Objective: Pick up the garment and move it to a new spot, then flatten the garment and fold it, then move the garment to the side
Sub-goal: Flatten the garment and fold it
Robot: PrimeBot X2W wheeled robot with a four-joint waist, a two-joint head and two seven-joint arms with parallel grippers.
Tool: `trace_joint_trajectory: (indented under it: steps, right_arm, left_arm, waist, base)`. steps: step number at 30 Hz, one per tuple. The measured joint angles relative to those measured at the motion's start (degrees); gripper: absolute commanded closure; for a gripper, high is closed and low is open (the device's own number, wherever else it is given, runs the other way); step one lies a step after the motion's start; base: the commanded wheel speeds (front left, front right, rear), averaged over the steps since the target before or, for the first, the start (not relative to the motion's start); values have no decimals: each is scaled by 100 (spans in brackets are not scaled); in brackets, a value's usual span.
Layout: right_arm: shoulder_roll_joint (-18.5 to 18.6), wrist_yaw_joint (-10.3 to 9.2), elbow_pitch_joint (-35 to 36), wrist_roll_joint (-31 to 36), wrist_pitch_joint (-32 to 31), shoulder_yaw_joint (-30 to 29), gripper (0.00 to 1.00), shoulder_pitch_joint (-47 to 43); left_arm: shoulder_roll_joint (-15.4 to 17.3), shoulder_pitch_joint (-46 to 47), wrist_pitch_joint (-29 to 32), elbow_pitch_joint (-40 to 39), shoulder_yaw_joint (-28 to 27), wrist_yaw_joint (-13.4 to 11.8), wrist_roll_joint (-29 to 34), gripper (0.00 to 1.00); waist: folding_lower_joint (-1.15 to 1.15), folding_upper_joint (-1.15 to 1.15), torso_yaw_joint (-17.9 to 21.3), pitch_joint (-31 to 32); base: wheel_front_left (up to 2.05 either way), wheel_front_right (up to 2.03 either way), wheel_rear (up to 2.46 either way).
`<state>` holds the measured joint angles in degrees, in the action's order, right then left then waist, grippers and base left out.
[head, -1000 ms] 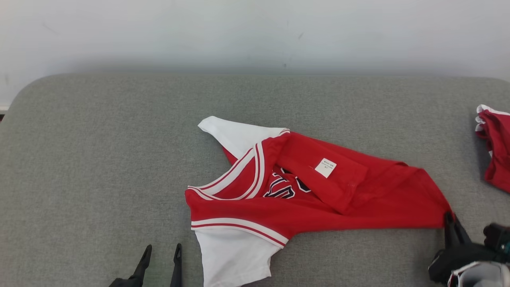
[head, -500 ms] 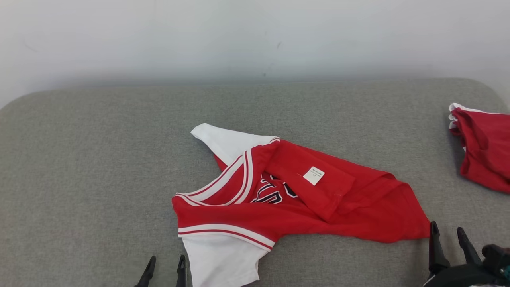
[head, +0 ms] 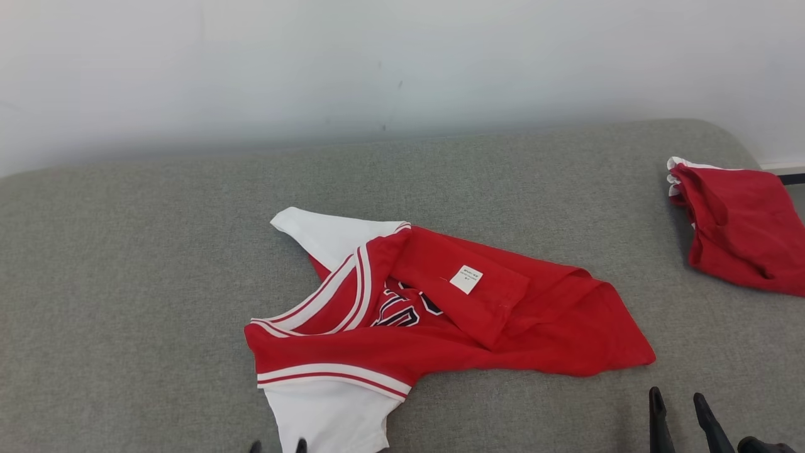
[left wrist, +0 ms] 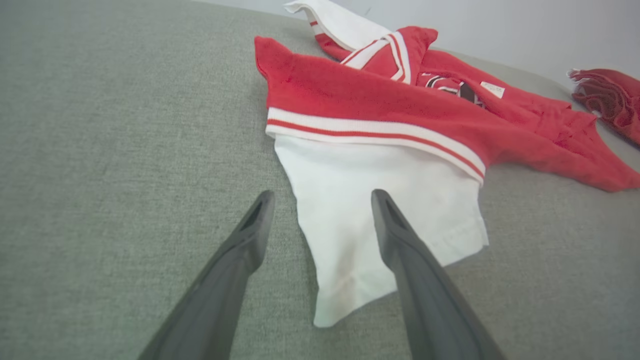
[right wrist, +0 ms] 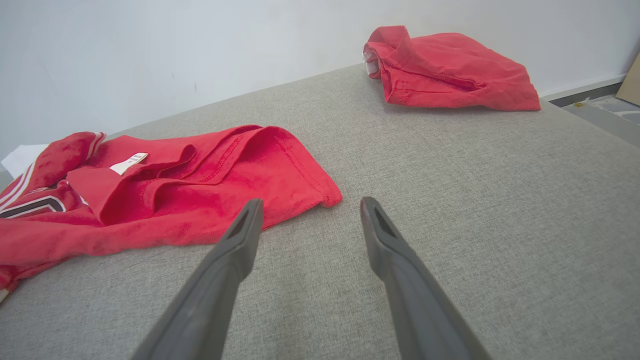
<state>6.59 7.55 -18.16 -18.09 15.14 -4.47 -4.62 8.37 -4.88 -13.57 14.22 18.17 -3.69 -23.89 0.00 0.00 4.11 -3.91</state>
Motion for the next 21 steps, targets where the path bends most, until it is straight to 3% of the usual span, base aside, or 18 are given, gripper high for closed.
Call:
trace_joint_trajectory:
  steps: [11, 21]
  right_arm:
    - [-33, 0, 34, -14, -1, 97, 0, 15]
    - [-45, 0, 22, -2, -1, 153, 0, 49]
  left_arm:
    - [-33, -235, 1254, 24, 164, -186, -312, 0]
    - [9, -153, 1425, 27, 165, -164, -404, 0]
  waist:
    - [0, 0, -6, -30]
    - [0, 0, -35, -82]
  base:
    - [0, 0, 0]
    - [0, 0, 0]
